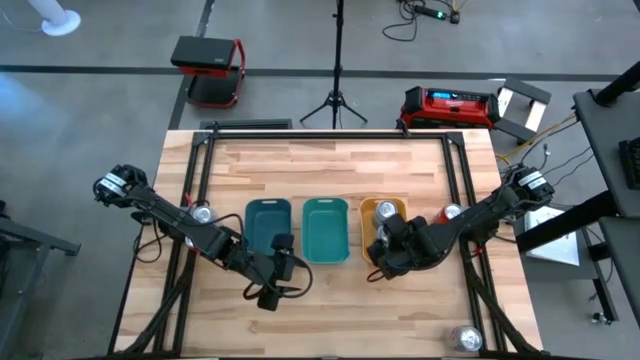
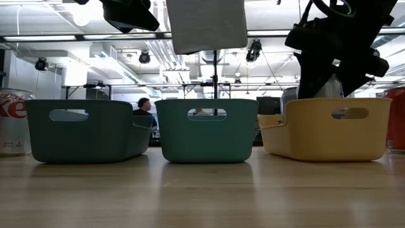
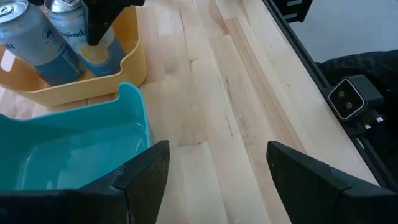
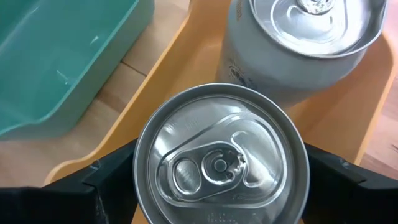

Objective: Sort soda cans
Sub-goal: Put the blue-white soda can into the yellow bin

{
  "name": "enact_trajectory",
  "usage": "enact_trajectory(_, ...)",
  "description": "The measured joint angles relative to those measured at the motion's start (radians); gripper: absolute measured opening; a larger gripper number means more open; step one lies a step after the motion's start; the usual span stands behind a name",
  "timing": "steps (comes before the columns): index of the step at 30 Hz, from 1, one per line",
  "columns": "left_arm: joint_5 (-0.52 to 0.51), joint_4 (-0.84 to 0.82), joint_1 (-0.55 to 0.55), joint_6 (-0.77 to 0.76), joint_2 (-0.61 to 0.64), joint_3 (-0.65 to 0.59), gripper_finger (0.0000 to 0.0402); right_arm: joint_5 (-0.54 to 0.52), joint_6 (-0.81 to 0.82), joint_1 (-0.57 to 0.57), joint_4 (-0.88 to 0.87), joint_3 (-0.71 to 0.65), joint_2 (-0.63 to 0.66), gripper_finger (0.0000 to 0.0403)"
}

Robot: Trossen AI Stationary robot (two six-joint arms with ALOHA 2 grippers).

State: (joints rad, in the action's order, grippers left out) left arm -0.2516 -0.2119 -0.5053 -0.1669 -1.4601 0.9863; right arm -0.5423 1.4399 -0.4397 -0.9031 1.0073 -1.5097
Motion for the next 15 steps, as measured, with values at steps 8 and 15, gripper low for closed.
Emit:
enact_trajectory(8,0.000,0.000,0.000,0.000,0.000,0.000,0.0254,-0.037,0.001,0.000,0.000,0.000,0.001,0.0343)
enact_trajectory(15,0.000,-0.008,0.000,0.000,0.000,0.000,0.0254,-0.032,-0.003,0.000,-0.005,0.002,0.004,0.0363)
